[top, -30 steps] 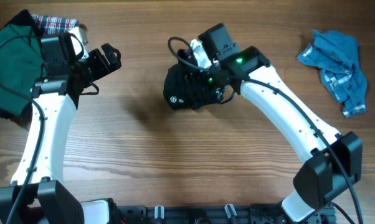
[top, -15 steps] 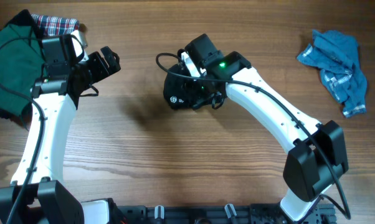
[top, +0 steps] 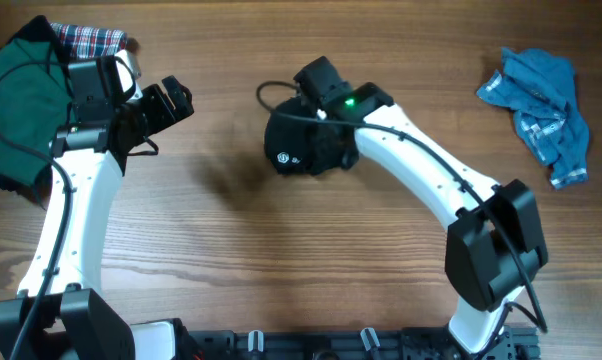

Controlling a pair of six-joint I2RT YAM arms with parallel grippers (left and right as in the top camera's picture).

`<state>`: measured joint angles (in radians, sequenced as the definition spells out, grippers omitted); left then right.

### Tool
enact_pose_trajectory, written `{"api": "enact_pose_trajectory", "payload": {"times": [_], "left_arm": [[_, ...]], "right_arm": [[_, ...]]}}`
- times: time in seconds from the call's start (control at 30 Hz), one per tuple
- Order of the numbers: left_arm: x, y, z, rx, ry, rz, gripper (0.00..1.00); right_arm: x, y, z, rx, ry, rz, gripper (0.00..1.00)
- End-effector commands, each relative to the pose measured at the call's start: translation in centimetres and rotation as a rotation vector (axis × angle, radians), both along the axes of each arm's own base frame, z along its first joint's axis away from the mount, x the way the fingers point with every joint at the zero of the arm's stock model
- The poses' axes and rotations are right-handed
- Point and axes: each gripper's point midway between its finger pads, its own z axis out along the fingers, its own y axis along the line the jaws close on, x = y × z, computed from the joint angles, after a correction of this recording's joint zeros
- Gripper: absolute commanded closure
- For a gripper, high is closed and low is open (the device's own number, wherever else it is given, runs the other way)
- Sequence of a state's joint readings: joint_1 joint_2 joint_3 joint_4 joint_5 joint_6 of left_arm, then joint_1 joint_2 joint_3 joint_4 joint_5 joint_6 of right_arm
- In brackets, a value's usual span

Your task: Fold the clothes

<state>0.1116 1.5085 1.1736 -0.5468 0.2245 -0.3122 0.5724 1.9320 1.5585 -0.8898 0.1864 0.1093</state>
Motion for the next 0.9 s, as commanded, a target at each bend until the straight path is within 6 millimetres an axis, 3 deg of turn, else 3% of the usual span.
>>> {"api": "enact_pose_trajectory", "payload": {"times": [0.0,0.13,0.23,0.27,0.33,0.5,0.6,0.73,0.8,0.87], "left_arm": [[0.2,0.2,-0.4,0.022,0.008,-0.007,0.0],[0.2,0.2,-0.4,0.022,0.008,-0.007,0.0],[0.2,0.2,-0.4,0.022,0.008,-0.007,0.0],[0.2,0.2,-0.4,0.022,0.008,-0.007,0.0],[0.2,0.3,-0.6,0.022,0.013,-0.007,0.0],[0.3,0.3,-1.8,0.018,0.044,-0.008,0.0],[0.4,0.3,-2.8,0.015,0.068,-0.008,0.0],[0.4,0.3,-3.4,0.013,0.084,-0.008,0.0],[0.5,0.3,-3.4,0.012,0.08,-0.009,0.0],[0.6,-0.5,-3.2,-0.016,0.073,-0.035,0.0]], "right_arm": [[1.1,-3.9,-1.2,0.053,0.069,-0.169,0.96],[0.9,-6.9,-3.4,0.072,0.174,-0.246,0.96],[0.4,-6.1,-4.6,0.115,0.234,-0.2,0.92],[0.3,-5.6,-4.6,0.136,0.243,-0.161,0.6],[0.1,-5.7,-4.6,0.132,0.25,-0.159,0.24],[-0.1,-7.1,-4.6,0.124,0.279,-0.199,0.01],[1.8,-7.0,-1.9,0.159,0.198,-0.196,0.0],[5.7,-6.0,5.7,0.231,-0.006,-0.174,0.01],[7.0,-5.1,8.4,0.283,-0.064,-0.155,0.0],[7.0,-3.0,9.8,0.393,-0.059,-0.1,0.11]]}}
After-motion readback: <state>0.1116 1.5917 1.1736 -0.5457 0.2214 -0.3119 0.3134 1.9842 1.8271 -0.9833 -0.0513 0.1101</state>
